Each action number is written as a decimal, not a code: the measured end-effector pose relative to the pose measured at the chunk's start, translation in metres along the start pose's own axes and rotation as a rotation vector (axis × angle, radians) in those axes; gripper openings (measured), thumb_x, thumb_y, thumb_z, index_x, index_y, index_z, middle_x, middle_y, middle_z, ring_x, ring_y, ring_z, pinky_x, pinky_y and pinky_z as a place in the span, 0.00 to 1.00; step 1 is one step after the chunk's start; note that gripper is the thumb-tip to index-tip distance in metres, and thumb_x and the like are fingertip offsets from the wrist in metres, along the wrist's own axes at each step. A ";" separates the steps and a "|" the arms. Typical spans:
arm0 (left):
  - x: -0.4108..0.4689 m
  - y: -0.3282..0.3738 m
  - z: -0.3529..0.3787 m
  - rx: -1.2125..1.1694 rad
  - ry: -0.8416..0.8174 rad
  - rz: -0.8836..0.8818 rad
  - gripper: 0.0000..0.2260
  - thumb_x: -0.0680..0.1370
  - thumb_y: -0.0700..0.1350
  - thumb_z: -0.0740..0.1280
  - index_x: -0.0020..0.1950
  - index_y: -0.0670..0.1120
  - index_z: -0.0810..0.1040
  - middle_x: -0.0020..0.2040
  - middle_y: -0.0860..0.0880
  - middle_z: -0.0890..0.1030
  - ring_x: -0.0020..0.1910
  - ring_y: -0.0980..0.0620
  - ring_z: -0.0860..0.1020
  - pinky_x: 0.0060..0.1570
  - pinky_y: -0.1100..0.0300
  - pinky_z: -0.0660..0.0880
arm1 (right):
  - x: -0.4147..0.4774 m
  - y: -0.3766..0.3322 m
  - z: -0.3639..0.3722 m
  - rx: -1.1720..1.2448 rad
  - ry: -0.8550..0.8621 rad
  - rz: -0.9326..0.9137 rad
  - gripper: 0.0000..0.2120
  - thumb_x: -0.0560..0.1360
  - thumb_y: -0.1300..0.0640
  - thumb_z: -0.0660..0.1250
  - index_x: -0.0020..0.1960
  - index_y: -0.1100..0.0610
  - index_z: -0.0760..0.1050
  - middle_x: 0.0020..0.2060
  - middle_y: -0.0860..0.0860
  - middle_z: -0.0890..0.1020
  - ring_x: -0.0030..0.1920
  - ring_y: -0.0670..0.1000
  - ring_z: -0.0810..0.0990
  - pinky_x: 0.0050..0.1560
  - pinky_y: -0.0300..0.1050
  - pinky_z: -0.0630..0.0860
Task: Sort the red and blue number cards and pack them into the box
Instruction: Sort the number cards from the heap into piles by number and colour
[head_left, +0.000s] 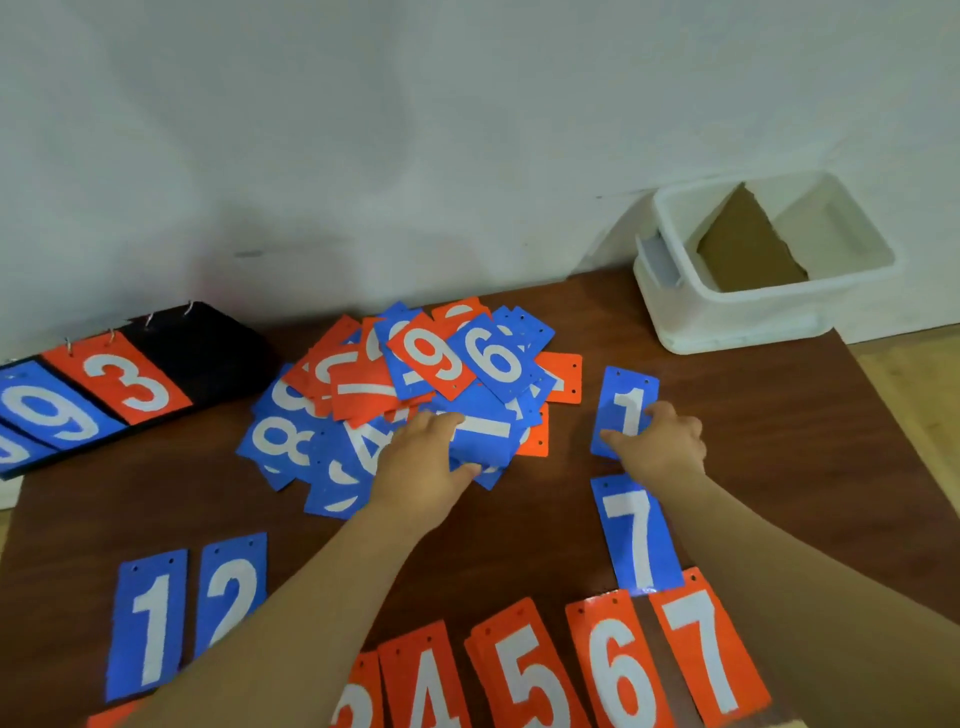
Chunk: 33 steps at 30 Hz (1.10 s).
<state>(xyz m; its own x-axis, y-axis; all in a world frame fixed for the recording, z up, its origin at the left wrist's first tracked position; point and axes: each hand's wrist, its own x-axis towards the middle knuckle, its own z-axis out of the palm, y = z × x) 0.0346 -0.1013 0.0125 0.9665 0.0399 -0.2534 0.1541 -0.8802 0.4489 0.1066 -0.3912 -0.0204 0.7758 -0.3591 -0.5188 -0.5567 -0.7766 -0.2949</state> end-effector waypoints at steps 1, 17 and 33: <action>0.015 0.002 -0.002 0.058 -0.027 0.058 0.30 0.78 0.57 0.72 0.78 0.53 0.66 0.74 0.50 0.68 0.73 0.47 0.66 0.70 0.49 0.69 | 0.003 -0.007 0.003 -0.052 -0.002 0.054 0.42 0.70 0.35 0.74 0.76 0.50 0.61 0.68 0.60 0.65 0.65 0.65 0.70 0.63 0.57 0.73; 0.108 0.008 0.008 0.079 -0.237 0.343 0.26 0.83 0.41 0.64 0.79 0.57 0.63 0.70 0.52 0.73 0.67 0.49 0.73 0.63 0.54 0.75 | 0.036 -0.036 0.008 -0.002 0.004 0.224 0.45 0.67 0.43 0.80 0.76 0.42 0.58 0.66 0.58 0.67 0.64 0.65 0.68 0.53 0.55 0.76; 0.030 0.019 -0.030 -0.785 0.176 -0.334 0.17 0.81 0.40 0.67 0.64 0.59 0.79 0.56 0.51 0.82 0.31 0.52 0.78 0.27 0.58 0.73 | -0.040 -0.037 -0.036 0.658 -0.045 -0.103 0.12 0.77 0.60 0.72 0.58 0.49 0.78 0.48 0.46 0.81 0.41 0.52 0.84 0.43 0.57 0.85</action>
<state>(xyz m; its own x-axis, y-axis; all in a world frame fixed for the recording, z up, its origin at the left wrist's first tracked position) 0.0728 -0.1026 0.0394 0.8534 0.3671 -0.3700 0.4691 -0.2313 0.8523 0.1064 -0.3670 0.0405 0.8296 -0.2669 -0.4905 -0.5565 -0.3233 -0.7654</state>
